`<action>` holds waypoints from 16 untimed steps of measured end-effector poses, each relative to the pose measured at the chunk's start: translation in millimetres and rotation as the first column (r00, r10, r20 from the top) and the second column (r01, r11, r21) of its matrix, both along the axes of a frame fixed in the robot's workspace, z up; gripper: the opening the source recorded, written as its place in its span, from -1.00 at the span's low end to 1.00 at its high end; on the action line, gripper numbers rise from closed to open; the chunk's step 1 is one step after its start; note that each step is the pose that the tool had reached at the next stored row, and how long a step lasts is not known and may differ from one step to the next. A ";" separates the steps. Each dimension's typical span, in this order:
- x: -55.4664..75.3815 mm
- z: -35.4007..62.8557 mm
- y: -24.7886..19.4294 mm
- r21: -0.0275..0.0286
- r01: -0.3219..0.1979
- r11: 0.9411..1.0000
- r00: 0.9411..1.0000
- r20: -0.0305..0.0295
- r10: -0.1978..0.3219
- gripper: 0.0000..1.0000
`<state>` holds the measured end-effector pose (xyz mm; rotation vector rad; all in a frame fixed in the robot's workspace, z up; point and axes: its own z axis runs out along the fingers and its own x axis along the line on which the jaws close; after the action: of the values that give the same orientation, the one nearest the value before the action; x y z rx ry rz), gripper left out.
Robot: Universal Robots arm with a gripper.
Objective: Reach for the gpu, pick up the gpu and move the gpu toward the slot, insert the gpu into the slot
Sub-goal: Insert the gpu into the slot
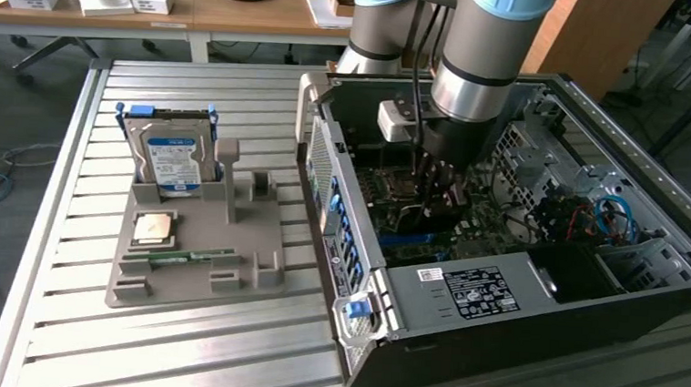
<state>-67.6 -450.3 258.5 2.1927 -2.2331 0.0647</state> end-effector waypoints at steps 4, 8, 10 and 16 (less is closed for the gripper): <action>0.0 0.0 0.0 0.002 0.000 1.000 1.000 0.000 0.000 -0.47; 0.0 0.0 0.0 0.009 0.000 1.000 1.000 0.000 0.000 -0.47; 0.0 -0.1 0.0 0.010 0.000 1.000 1.000 0.000 0.000 -0.47; 0.0 0.1 -0.3 0.020 0.000 1.000 1.000 0.000 0.000 -0.47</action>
<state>-67.6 -450.6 258.6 2.2028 -2.2437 0.0427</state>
